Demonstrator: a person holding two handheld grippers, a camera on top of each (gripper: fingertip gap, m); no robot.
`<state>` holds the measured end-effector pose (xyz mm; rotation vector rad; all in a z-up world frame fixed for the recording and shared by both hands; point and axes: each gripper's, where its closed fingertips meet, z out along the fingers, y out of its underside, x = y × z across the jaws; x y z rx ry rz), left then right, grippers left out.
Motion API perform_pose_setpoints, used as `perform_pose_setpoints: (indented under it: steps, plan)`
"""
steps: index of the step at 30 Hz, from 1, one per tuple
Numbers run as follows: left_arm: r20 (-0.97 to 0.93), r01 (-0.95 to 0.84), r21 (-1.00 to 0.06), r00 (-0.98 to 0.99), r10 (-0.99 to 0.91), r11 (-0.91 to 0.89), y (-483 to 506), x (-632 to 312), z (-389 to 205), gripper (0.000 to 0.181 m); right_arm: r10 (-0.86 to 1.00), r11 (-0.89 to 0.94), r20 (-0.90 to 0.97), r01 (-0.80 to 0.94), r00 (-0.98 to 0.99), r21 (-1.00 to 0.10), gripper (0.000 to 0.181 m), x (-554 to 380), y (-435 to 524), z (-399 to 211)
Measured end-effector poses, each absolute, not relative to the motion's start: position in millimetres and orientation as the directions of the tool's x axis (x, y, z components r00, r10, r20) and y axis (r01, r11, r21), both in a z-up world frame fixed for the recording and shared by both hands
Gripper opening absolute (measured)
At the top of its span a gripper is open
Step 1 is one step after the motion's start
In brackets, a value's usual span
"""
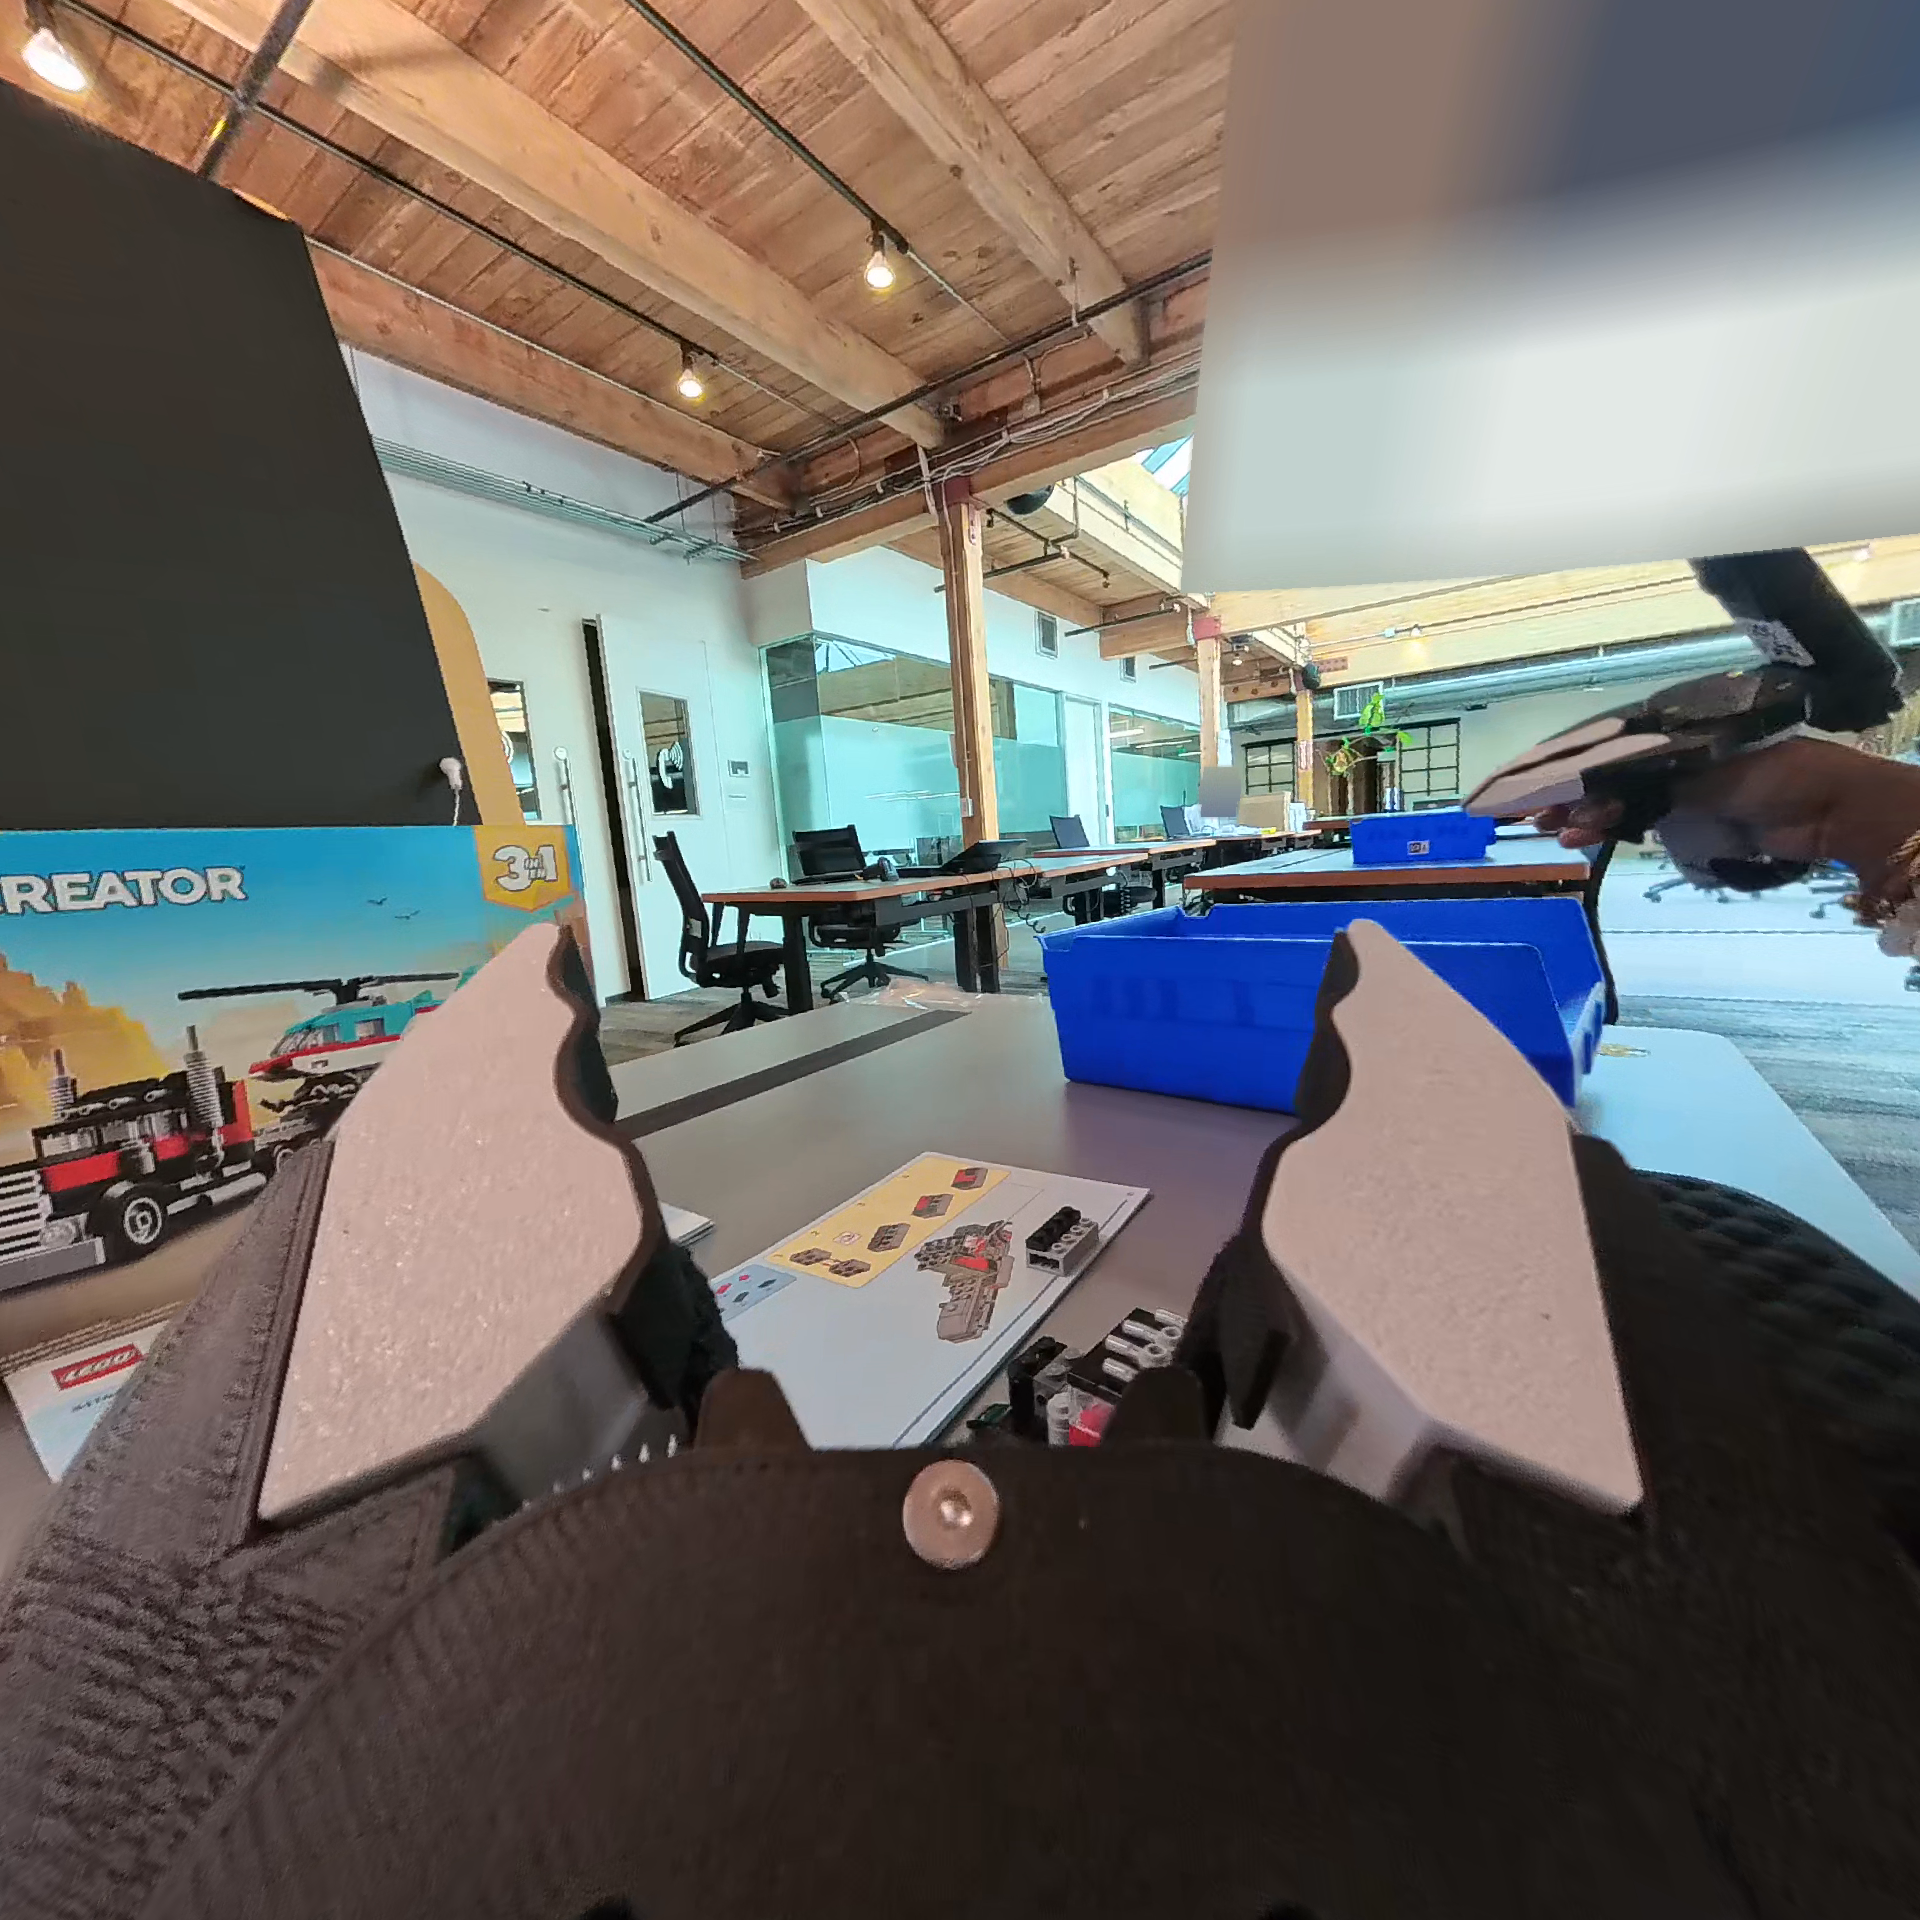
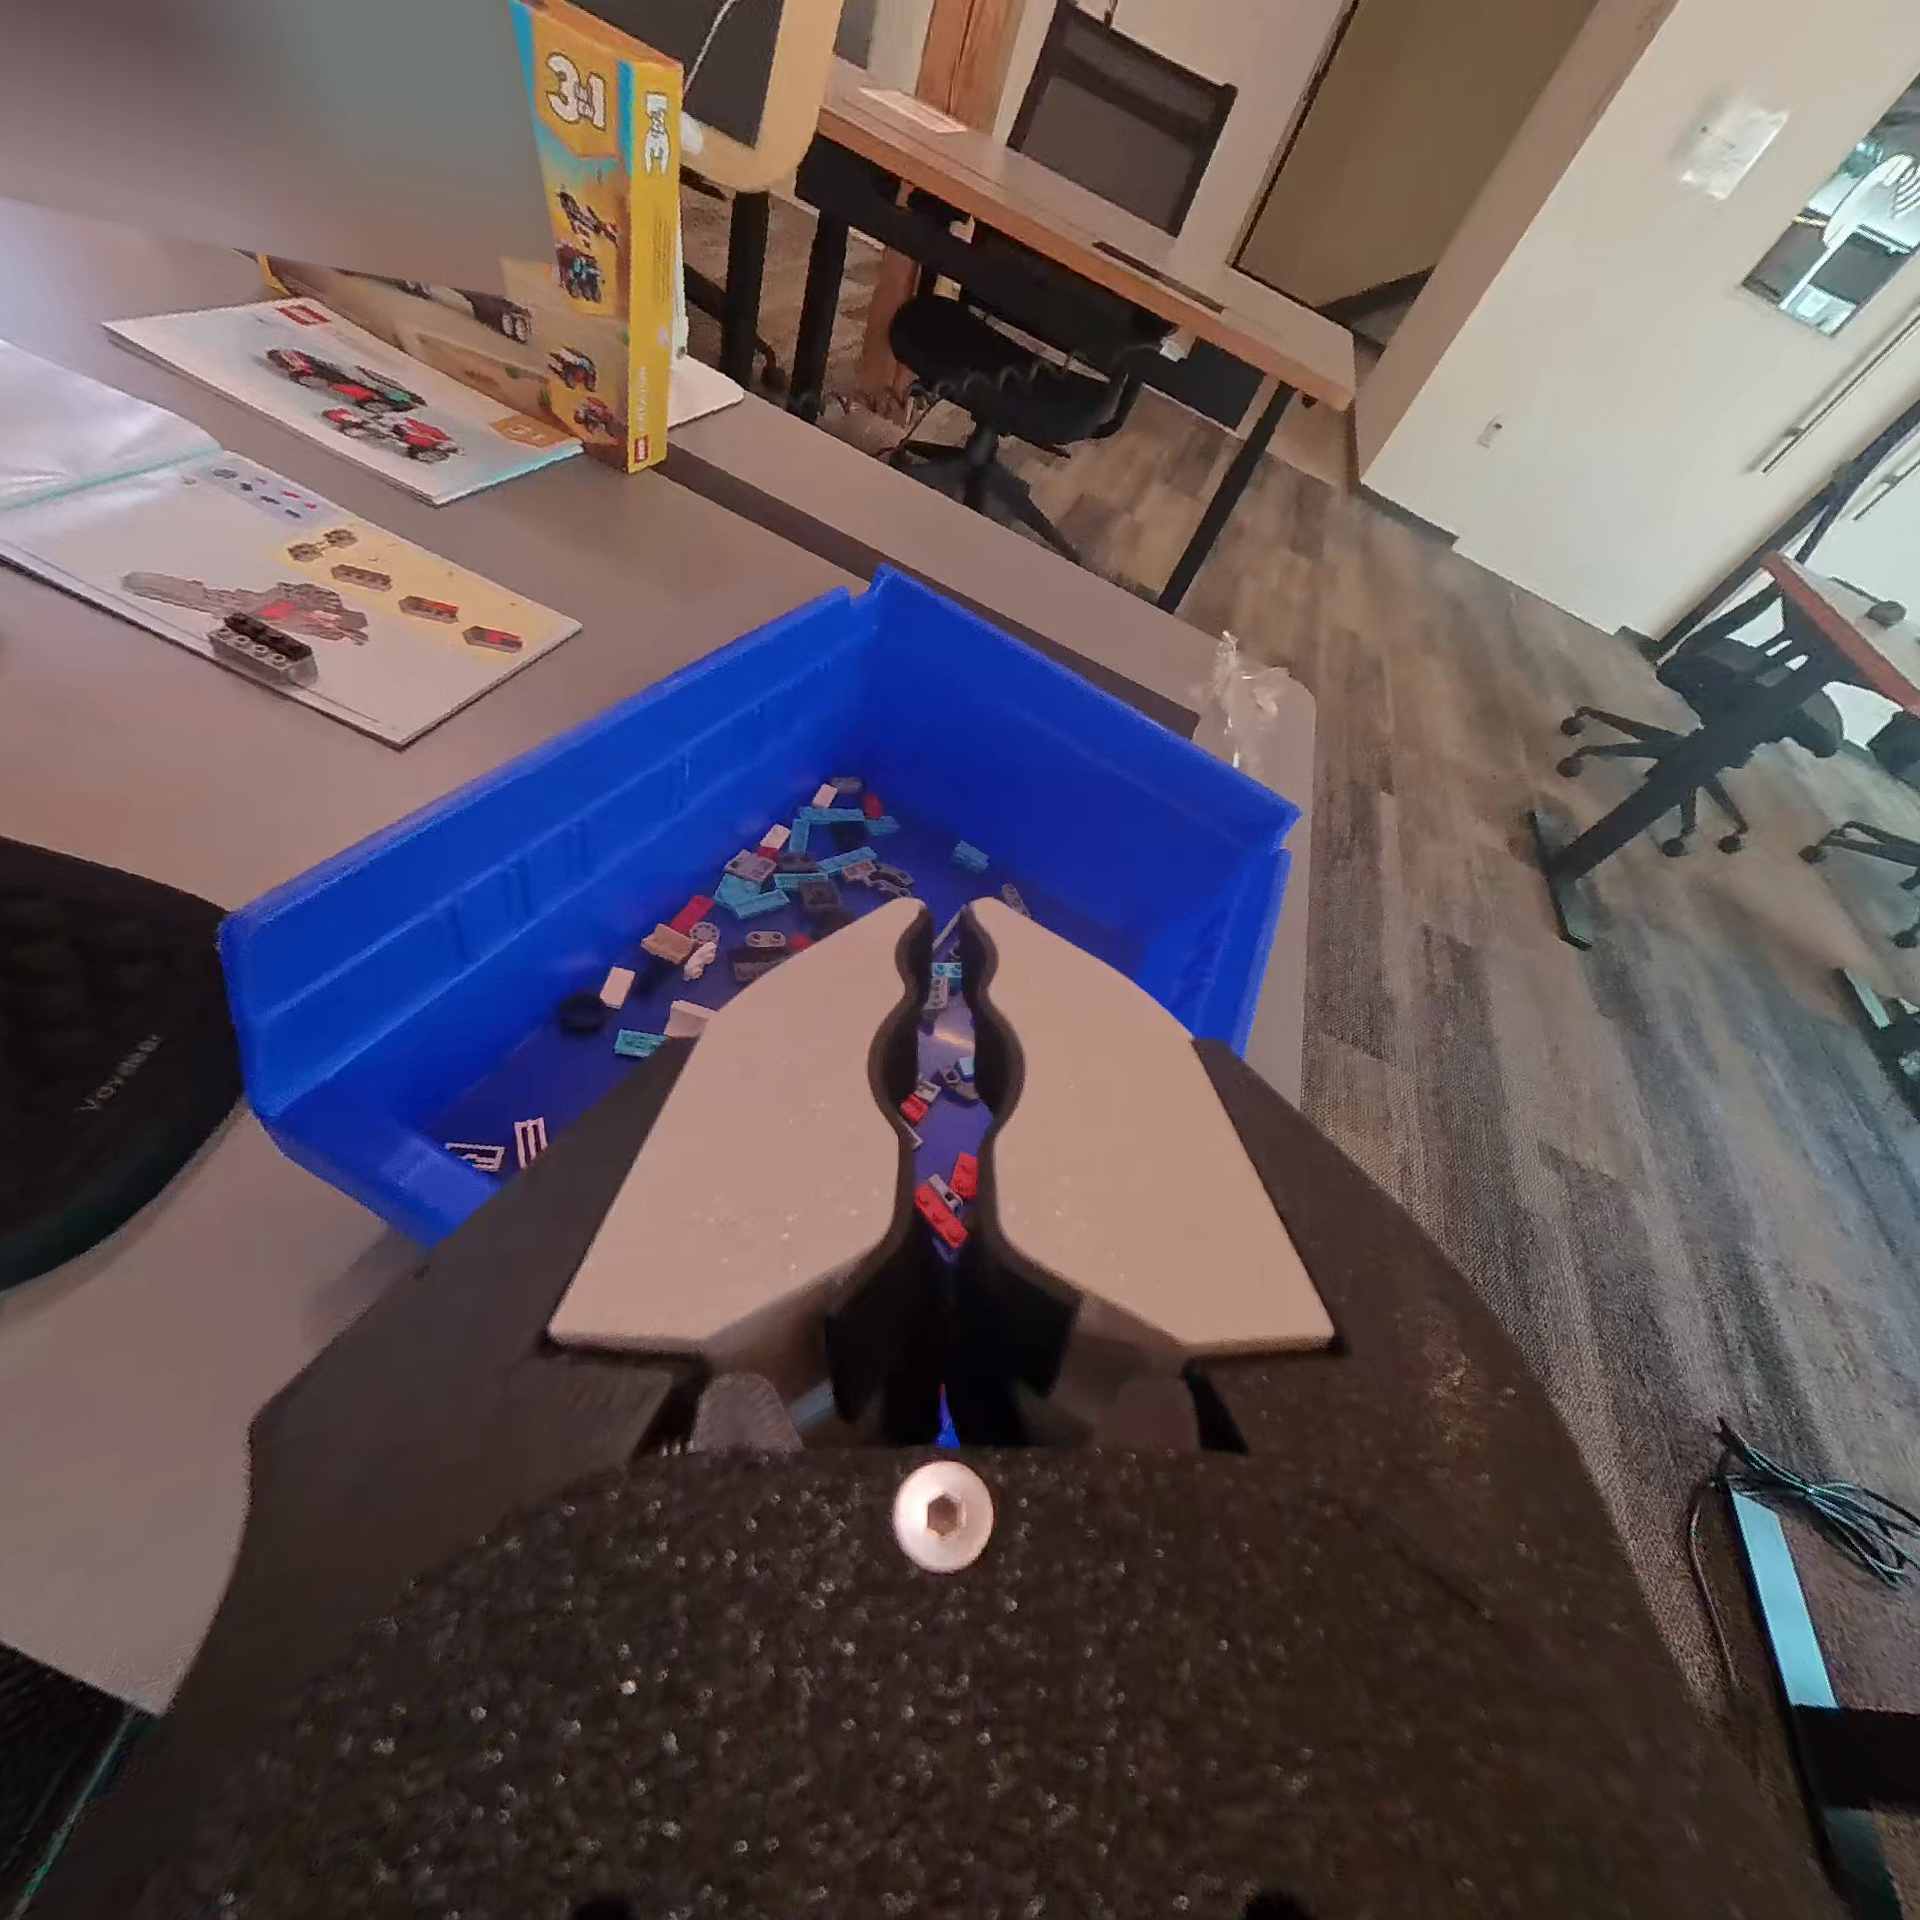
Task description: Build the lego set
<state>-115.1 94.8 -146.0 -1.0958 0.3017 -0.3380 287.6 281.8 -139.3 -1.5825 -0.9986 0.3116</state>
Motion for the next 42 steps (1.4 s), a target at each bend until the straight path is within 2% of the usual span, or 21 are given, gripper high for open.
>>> perform_pose_setpoints:
  steps: [4,6,7,10,14,17,21,24,28,29,30,31,32,33,35,38,42]
  plan:
    - [-0.050,0.126,-0.903,0.919,-0.392,0.411,97,-120,-148,0.127,0.719,0.016,0.352,0.492,0.599,-0.871,0.027,294,291,-155]
    - [-0.041,0.129,-0.903,0.923,-0.382,0.409,98,-123,-149,0.126,0.661,-0.001,0.382,0.510,0.646,-0.860,0.053,304,300,-156]
    - [-0.036,0.131,-0.905,0.924,-0.381,0.405,98,-123,-149,0.126,0.633,-0.008,0.393,0.514,0.667,-0.858,0.060,308,303,-157]
    - [-0.033,0.128,-0.914,0.922,-0.385,0.386,101,-122,-153,0.125,0.575,-0.053,0.382,0.499,0.723,-0.865,0.071,319,307,-163]
    - [-0.038,0.116,-0.921,0.924,-0.381,0.373,103,-121,-156,0.125,0.557,-0.100,0.359,0.489,0.749,-0.866,0.067,325,306,-174]
    - [-0.031,0.121,-0.922,0.924,-0.380,0.368,103,-122,-156,0.125,0.615,-0.224,0.239,0.457,0.751,-0.861,0.042,319,301,-193]
    - [-0.022,0.129,-0.922,0.923,-0.383,0.364,104,-122,-157,0.124,0.593,-0.296,0.232,0.477,0.771,-0.827,0.030,323,305,-202]
    - [-0.019,0.133,-0.923,0.921,-0.388,0.361,104,-122,-157,0.124,0.567,-0.256,0.238,0.443,0.789,-0.859,0.030,323,309,-192]
    - [-0.017,0.137,-0.922,0.920,-0.391,0.361,104,-122,-157,0.124,0.534,-0.245,0.230,0.410,0.814,-0.879,0.059,326,313,-187]
    - [-0.016,0.138,-0.922,0.921,-0.390,0.362,104,-122,-157,0.124,0.529,-0.239,0.234,0.408,0.816,-0.881,0.060,327,313,-187]
    - [-0.014,0.140,-0.922,0.921,-0.390,0.362,104,-123,-157,0.124,0.536,-0.233,0.237,0.412,0.810,-0.881,0.057,325,313,-187]
    - [-0.012,0.141,-0.922,0.920,-0.391,0.361,104,-123,-157,0.124,0.564,-0.234,0.236,0.428,0.791,-0.873,0.045,321,310,-190]
    - [-0.012,0.141,-0.922,0.920,-0.391,0.360,104,-123,-157,0.123,0.617,-0.253,0.221,0.457,0.755,-0.853,0.028,316,304,-197]
    - [-0.014,0.139,-0.923,0.920,-0.392,0.358,105,-122,-157,0.124,0.686,-0.296,0.181,0.497,0.705,-0.816,0.020,309,296,-209]
    - [-0.019,0.134,-0.925,0.918,-0.396,0.354,105,-121,-158,0.123,0.775,-0.395,0.123,0.627,0.619,-0.672,0.005,308,284,-236]
    - [-0.030,0.126,-0.927,0.914,-0.404,0.354,105,-118,-159,0.123,0.823,-0.450,0.186,0.816,0.537,-0.364,0.004,326,283,-263]
    - [-0.045,0.117,-0.925,0.912,-0.409,0.362,103,-116,-158,0.123,0.895,-0.371,0.197,0.914,0.399,-0.166,0.010,324,284,-280]
